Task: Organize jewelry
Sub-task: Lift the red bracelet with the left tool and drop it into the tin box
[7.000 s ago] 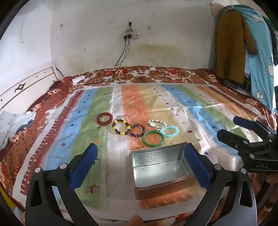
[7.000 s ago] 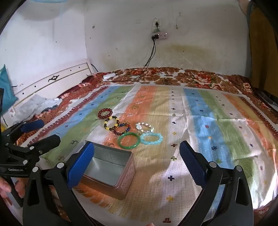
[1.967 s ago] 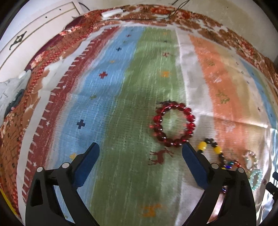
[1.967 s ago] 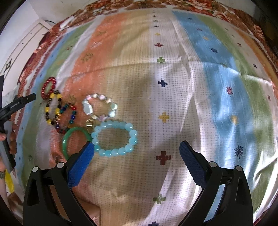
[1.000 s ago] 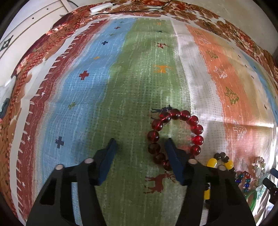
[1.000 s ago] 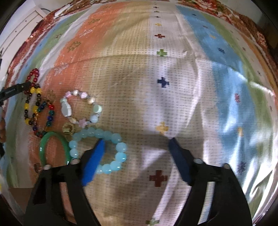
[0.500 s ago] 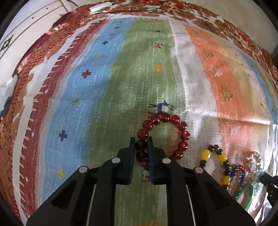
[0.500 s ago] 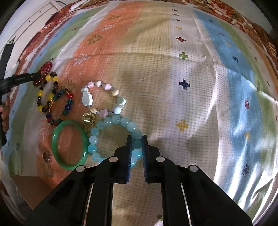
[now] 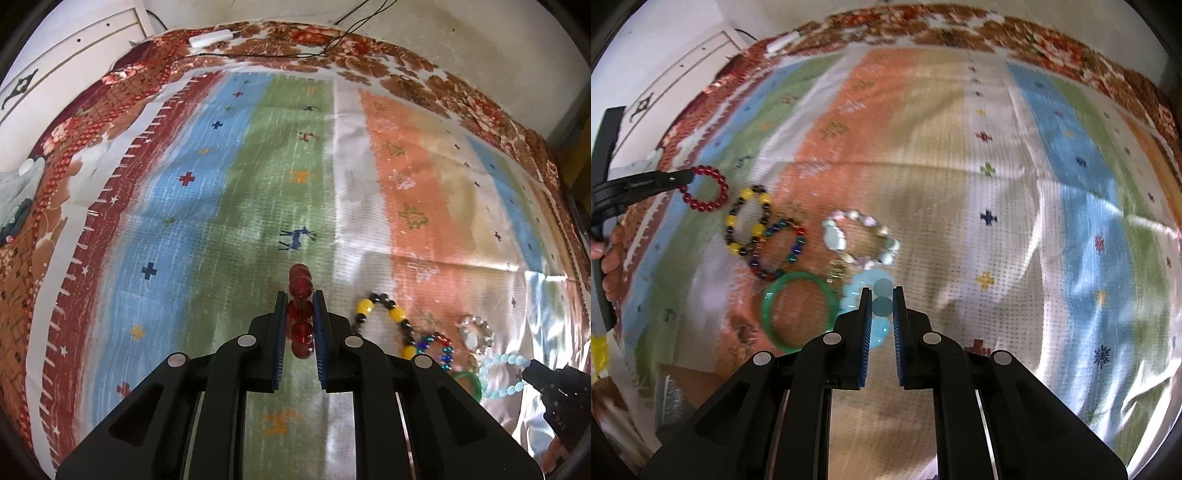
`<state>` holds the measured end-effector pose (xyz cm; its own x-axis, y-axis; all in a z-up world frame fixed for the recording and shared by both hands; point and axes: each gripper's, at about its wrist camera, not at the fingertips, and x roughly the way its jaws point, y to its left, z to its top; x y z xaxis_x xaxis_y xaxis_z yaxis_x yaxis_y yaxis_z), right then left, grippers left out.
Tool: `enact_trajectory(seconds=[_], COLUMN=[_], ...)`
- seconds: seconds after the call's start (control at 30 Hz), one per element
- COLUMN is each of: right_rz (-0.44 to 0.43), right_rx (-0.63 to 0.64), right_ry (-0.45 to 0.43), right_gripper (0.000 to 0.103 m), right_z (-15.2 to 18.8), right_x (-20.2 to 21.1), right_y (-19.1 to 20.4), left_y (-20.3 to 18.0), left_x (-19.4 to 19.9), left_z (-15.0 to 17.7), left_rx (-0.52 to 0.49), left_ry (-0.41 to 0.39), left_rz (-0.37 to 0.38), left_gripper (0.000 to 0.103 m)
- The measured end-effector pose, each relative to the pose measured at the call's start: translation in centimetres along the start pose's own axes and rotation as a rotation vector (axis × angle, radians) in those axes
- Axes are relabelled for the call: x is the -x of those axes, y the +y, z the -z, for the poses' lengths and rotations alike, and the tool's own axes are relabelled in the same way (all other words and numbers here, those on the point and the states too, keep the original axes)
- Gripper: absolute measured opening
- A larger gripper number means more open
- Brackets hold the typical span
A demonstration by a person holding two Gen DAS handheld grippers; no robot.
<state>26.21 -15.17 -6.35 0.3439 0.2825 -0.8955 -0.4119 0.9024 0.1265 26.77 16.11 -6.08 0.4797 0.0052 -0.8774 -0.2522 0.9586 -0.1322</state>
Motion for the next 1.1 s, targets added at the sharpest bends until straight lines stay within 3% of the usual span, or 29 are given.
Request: enact_trajectory(seconds=[0.53,1.1], right_rz=[-0.017,-0.047], right_rx=[0.070,0.116], right_ry=[-0.131,-0.224], right_gripper=[0.012,0.012], right_z=[1.0,2.7], right_x=[5.0,8.8], right_y=[2.8,4.5], left_y=[-2.2,-5.2], left_x=[5.7,11.8], left_z=[3.4,7.6], left_rx=[-0.026,-0.071], left_ry=[-0.099,-0.237], left_rz=[0.020,0.133], left_gripper=[0.013,0.013])
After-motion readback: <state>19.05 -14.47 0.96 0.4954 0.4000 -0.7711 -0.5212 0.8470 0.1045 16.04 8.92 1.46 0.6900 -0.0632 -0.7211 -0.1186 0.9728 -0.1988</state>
